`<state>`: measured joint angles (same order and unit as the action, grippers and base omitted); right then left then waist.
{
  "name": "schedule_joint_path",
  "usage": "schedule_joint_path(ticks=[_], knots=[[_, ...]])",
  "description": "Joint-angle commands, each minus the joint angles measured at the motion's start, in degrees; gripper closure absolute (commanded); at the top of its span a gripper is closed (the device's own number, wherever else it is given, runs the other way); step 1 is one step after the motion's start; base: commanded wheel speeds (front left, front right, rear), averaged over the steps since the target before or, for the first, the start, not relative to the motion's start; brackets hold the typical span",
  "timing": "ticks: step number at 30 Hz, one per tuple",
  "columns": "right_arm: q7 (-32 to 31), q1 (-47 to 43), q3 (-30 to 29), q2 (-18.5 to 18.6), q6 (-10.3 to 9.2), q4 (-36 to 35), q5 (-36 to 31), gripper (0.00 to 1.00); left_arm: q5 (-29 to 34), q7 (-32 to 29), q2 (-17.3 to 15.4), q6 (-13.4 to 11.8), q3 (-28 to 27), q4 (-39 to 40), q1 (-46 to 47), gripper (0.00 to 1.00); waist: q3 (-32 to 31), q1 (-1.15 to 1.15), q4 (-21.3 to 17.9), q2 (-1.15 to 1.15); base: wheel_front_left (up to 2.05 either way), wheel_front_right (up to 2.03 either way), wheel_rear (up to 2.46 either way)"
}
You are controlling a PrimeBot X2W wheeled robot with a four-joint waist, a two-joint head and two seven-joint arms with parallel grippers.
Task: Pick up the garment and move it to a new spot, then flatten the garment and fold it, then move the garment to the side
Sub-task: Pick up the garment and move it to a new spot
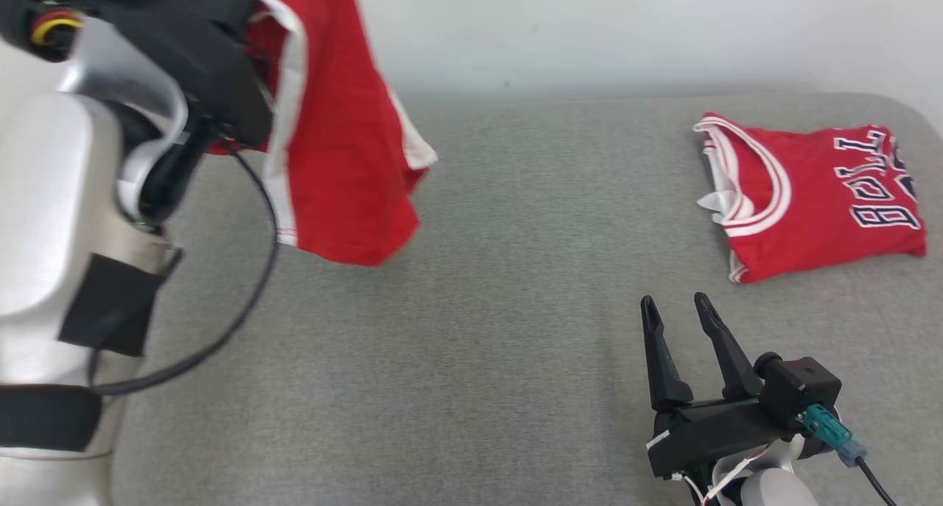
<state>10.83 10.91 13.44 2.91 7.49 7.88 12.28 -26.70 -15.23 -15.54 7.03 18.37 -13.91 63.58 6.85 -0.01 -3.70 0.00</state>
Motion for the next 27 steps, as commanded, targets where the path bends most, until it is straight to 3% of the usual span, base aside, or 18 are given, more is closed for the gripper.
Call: schedule_joint_path(ticks=[1, 13, 27], knots=[[0.5, -0.4, 0.2, 0.0, 0.01, 0.1, 0.3, 0.0, -0.7, -0.2, 0.6, 0.1, 0.5, 0.9, 0.1, 1.0, -0.1, 0.01, -1.9, 0.0, 0.0, 0.0, 0.0], [1.0, 0.3, -0.8, 0.0, 0.01, 0.9, -0.3, 0.0, -2.4, 3.1, 6.9, -2.4, 3.9, 5.7, -8.0, 1.0, 0.6, 0.01, -4.7, 0.0, 0.0, 0.0, 0.0], [-0.1, -1.6, -2.2, 0.0, 0.01, -0.4, -1.4, 0.0, -6.5, 8.6, 9.7, -7.1, 6.7, 10.4, -33.7, 1.0, -0.1, 0.01, -1.7, 0.0, 0.0, 0.0, 0.0]])
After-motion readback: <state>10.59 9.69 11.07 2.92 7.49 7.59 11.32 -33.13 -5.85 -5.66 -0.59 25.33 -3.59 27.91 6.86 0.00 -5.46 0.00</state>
